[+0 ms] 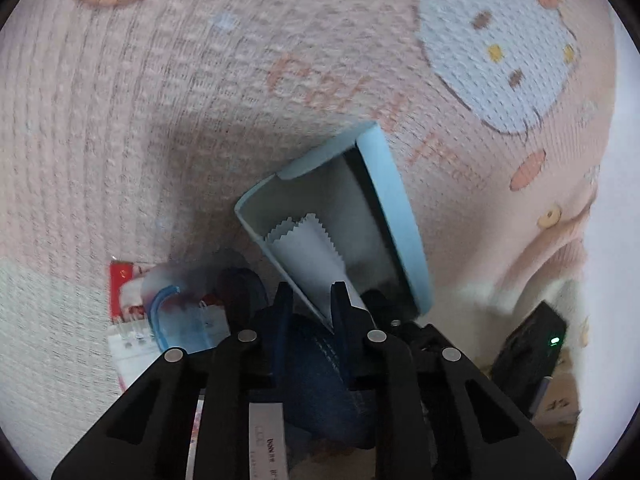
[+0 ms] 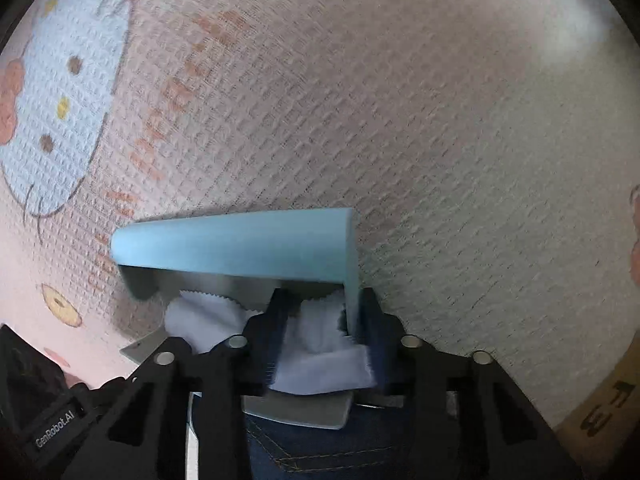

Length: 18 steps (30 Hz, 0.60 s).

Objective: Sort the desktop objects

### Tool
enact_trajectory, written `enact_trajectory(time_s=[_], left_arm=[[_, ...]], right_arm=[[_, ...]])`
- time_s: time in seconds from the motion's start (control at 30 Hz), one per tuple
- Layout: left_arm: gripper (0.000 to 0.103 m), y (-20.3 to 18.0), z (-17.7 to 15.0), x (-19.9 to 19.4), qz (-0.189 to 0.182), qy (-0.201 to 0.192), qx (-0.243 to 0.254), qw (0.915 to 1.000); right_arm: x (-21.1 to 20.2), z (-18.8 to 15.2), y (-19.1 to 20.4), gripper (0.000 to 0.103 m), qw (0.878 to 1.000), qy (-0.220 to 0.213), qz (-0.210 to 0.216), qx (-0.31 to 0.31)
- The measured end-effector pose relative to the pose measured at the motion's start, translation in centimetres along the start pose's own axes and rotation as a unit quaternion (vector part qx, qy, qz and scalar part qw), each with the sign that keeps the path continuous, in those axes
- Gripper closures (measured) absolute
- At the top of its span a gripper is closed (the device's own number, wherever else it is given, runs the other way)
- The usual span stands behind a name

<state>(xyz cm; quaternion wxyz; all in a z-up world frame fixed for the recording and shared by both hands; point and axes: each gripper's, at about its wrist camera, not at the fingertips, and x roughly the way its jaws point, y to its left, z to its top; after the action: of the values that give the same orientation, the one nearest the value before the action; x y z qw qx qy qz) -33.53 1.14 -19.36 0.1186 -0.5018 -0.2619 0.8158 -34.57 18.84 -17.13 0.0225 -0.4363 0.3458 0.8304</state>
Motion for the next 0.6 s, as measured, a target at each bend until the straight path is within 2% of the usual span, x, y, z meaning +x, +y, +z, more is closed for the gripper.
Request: enact_trajectory(time_s=[0.07, 0.17, 0.27, 0.43, 0.6], left_arm=[[0.086, -0.2, 0.0, -0.7, 0.005, -0.011, 0.011, 0.9999], [0.087, -0.2, 0.3, -2.4, 0.004, -0.026, 0.016, 0.9995], [0.088, 0.2, 0.5, -4.9, -0.007, -0.04, 0.017, 0.999], [0.088, 2.1, -0.7, -9.3, -0.02, -0.053, -0.016, 0.9983], [0.088, 5.8, -4.0, -14.5, -0.036, -0.066, -0.074, 0.9944]], right_arm=[[-0.9, -0.1, 0.8, 0.079, 1.0, -0.016, -0.004, -0.023], [-1.7, -0.2, 2.0, 0.082, 0.999, -0.012, -0.007, -0.043], [-3.1, -0.5, 3.2, 0.084, 0.998, -0.01, 0.009, -0.053], [-5.7, -1.8, 5.9, 0.084, 0.995, 0.012, 0.032, -0.094], [-8.5, -5.3, 8.1, 0.084, 0.99, 0.054, 0.056, -0.116]])
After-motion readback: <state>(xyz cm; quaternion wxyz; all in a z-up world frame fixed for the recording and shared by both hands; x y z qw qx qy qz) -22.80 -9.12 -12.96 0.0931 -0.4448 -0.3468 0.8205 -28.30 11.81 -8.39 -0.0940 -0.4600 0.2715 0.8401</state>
